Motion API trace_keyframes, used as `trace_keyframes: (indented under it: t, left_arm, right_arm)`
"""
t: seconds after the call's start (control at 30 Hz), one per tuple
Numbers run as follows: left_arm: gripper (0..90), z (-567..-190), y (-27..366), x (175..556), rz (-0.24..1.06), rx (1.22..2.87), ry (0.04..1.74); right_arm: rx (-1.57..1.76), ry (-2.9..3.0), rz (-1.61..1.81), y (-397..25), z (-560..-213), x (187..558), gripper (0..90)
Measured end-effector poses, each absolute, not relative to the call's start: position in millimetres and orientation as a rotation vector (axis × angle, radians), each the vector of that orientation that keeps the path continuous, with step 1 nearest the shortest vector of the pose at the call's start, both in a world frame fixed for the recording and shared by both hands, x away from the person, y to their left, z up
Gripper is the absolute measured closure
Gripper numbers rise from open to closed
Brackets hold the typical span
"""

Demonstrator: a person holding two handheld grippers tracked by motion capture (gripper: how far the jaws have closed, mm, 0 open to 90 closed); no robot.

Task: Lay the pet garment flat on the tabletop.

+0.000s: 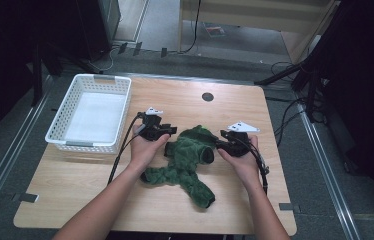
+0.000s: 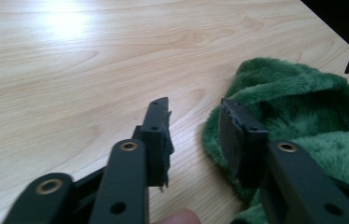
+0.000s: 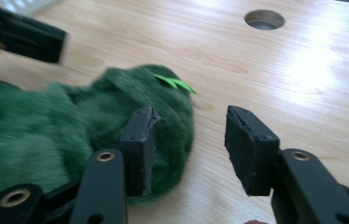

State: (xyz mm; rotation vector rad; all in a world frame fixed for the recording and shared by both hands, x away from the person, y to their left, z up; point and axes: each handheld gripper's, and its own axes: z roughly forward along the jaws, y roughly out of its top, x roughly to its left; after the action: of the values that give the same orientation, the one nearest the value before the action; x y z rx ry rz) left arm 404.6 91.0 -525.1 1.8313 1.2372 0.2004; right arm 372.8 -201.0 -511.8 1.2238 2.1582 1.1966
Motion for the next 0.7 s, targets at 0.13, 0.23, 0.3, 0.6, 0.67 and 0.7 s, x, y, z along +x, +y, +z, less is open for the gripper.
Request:
trace_keyframes:
  t: [0.13,0.23,0.3,0.6,0.67,0.7]
  left_arm:
    - [57.6,-527.3,83.7,408.6,0.202,1.844,1.231]
    - [64.7,-528.0,74.3,412.1,0.211,1.838,1.208]
    - [67.3,-528.2,65.4,412.8,0.205,1.840,1.190]
    - [71.2,-516.5,52.2,418.2,0.257,1.874,1.185]
    - [71.0,-516.4,47.4,420.0,0.239,1.894,1.159]
    - [70.6,-517.5,43.6,421.1,0.216,1.919,1.141]
  right_arm:
    - [1.230,2.125,1.364,-209.3,-498.0,366.6,62.5]
    - [1.290,2.049,1.447,-210.1,-489.9,370.9,81.7]
    - [1.327,2.040,1.417,-201.1,-489.9,378.7,84.2]
    - [1.397,2.166,1.159,-156.5,-523.9,390.8,81.8]
    - [1.394,2.196,1.130,-156.9,-531.2,388.4,81.8]
    - [1.396,2.208,1.121,-157.4,-534.5,388.1,81.8]
